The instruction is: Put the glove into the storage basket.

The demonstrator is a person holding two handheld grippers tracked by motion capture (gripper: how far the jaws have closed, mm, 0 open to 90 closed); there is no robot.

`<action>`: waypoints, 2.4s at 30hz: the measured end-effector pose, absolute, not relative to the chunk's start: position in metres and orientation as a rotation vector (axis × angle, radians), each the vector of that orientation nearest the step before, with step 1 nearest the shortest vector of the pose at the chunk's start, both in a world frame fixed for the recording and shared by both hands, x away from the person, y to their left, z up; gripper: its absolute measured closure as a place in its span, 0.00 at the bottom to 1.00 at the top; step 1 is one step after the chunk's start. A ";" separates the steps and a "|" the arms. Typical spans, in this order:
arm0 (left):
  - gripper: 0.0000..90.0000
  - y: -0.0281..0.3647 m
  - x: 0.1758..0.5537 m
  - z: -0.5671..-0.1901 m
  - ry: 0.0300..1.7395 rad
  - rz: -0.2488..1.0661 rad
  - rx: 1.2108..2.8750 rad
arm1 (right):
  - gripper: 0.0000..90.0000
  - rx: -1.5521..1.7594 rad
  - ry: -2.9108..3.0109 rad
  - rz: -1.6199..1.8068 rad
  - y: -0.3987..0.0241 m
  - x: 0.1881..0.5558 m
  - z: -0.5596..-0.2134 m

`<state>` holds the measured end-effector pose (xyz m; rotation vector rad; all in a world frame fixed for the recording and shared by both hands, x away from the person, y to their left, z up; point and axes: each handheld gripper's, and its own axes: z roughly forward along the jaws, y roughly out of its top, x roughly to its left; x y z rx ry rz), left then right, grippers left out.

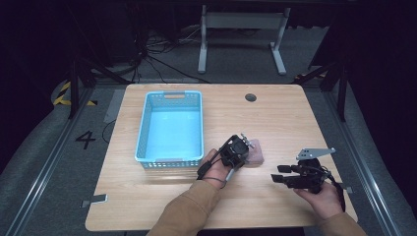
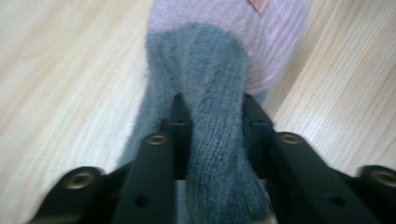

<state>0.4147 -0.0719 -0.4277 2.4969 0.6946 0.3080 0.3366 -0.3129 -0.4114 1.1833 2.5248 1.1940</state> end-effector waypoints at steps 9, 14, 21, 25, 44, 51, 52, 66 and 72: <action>0.75 -0.071 0.415 -0.429 0.705 0.260 2.470 | 0.55 1.188 2.527 1.212 -0.311 0.338 -0.411; 0.49 -0.073 0.415 -0.429 0.713 0.166 2.460 | 0.54 1.192 2.532 1.212 -0.312 0.339 -0.413; 0.33 -0.080 0.414 -0.434 0.721 0.121 2.483 | 0.54 1.195 2.533 1.221 -0.312 0.338 -0.412; 0.28 -0.079 0.414 -0.433 0.718 0.099 2.478 | 0.54 1.194 2.534 1.217 -0.311 0.338 -0.412; 0.00 -0.086 0.422 -0.444 0.791 0.133 2.501 | 0.52 1.214 2.537 1.212 -0.312 0.339 -0.414; 0.11 -0.088 0.420 -0.446 0.772 0.152 2.525 | 0.52 1.215 2.543 1.218 -0.314 0.339 -0.415; 0.16 -0.087 0.420 -0.445 0.760 0.162 2.527 | 0.52 1.218 2.544 1.218 -0.313 0.339 -0.415; 0.70 -0.075 0.422 -0.428 0.660 0.074 2.517 | 0.54 1.233 2.552 1.220 -0.313 0.340 -0.415; 0.70 -0.064 0.427 -0.406 0.586 0.002 2.502 | 0.54 1.223 2.555 1.225 -0.312 0.341 -0.415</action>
